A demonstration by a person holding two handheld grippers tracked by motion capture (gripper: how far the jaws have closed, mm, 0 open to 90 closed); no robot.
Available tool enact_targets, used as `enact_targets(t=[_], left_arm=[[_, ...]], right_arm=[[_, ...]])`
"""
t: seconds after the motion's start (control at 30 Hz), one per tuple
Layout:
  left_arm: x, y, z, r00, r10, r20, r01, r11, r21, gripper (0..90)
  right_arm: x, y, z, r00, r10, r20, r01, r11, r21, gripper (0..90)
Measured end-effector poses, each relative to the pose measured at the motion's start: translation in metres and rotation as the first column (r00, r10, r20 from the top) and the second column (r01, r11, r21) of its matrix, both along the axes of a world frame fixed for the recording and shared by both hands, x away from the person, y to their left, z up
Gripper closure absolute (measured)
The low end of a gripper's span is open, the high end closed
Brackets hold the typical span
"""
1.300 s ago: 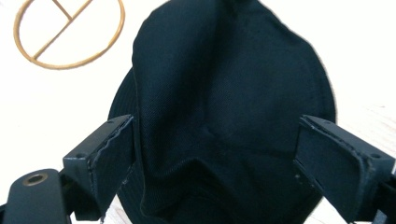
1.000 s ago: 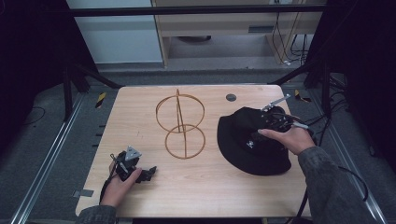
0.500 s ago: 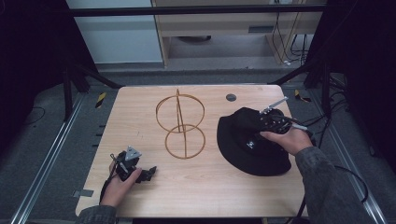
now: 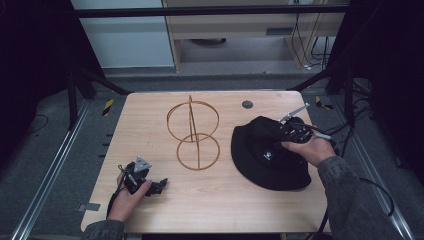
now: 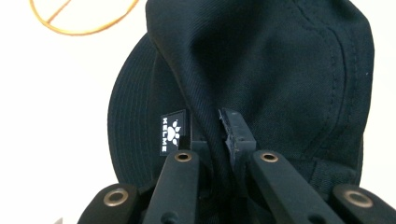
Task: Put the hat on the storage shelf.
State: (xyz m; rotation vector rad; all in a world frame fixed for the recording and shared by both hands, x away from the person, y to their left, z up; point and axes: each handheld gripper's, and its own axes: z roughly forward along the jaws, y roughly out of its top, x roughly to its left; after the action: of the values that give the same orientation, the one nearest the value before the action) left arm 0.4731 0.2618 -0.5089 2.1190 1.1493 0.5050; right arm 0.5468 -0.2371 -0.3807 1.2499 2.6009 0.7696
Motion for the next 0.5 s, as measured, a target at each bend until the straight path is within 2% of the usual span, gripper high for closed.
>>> enact_targets(t=[0.23,0.5], left_arm=[[0.000,0.000,0.000,1.0000,0.000,0.000,0.000,1.0000,0.000,0.0],[0.000,0.000,0.000,1.0000,0.000,0.001,0.000,1.0000,0.000,0.0]], right_arm=[[-0.003,-0.004,0.020,0.9993,0.004,0.037,-0.005,0.999,0.037,85.4],[-0.010,-0.005,0.048,0.9945,0.020,0.103,-0.027,0.997,0.068,85.6]])
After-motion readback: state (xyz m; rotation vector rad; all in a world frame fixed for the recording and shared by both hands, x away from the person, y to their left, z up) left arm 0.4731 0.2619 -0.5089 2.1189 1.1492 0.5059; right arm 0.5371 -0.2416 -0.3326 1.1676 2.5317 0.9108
